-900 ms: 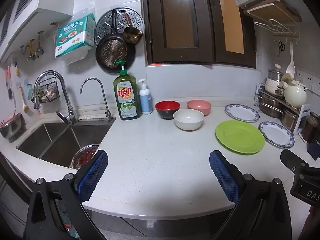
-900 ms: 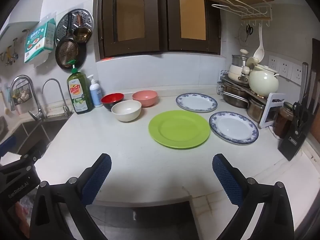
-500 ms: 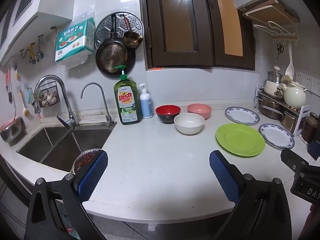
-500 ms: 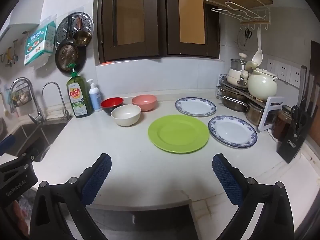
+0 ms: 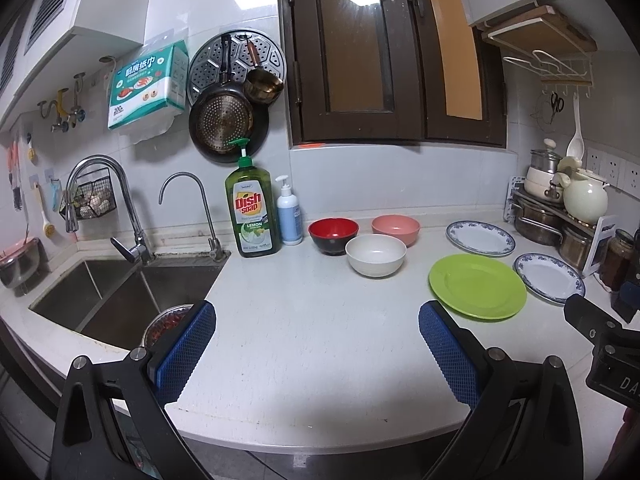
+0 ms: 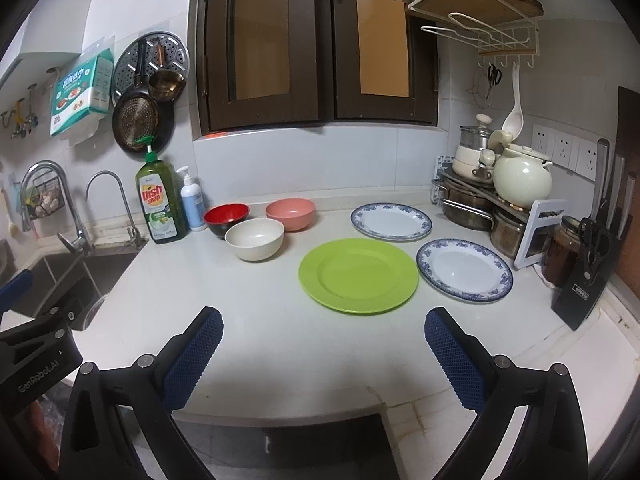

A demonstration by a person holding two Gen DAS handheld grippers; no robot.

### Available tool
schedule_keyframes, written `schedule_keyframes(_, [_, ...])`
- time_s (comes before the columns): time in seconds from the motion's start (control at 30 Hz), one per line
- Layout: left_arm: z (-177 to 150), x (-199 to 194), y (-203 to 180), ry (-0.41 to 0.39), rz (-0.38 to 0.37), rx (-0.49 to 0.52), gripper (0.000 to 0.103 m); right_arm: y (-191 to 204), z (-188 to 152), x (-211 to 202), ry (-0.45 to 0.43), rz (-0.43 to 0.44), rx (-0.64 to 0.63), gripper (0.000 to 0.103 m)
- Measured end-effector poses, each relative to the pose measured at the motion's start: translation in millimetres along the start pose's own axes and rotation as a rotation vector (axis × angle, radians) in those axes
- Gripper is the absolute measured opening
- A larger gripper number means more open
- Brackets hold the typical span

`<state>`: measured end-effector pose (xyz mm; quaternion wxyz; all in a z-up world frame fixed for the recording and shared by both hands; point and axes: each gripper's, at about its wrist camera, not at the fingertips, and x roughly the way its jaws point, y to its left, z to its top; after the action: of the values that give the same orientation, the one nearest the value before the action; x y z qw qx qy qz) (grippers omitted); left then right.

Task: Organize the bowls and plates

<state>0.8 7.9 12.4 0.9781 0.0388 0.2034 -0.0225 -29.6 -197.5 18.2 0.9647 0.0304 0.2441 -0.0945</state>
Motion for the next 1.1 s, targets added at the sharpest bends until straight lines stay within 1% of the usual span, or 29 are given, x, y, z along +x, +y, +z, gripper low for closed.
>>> schedule_keyframes(0.33, [3.7, -0.1, 0.3, -0.007, -0.008, 0.008, 0.103, -0.6, 1.7, -2.2, -0.005, -0.003, 0.007, 0.102])
schedule_keyframes(0.77, [6.7, -7.1, 0.7, -0.037, -0.003, 0.011, 0.103, -0.7, 6.3, -9.1, -0.027, -0.003, 0.0, 0.102])
schedule_keyframes(1.1, [7.1, -9.3, 0.8, -0.034, -0.008, 0.01, 0.103, -0.5, 7.2, -11.6, -0.033, -0.003, 0.001, 0.102])
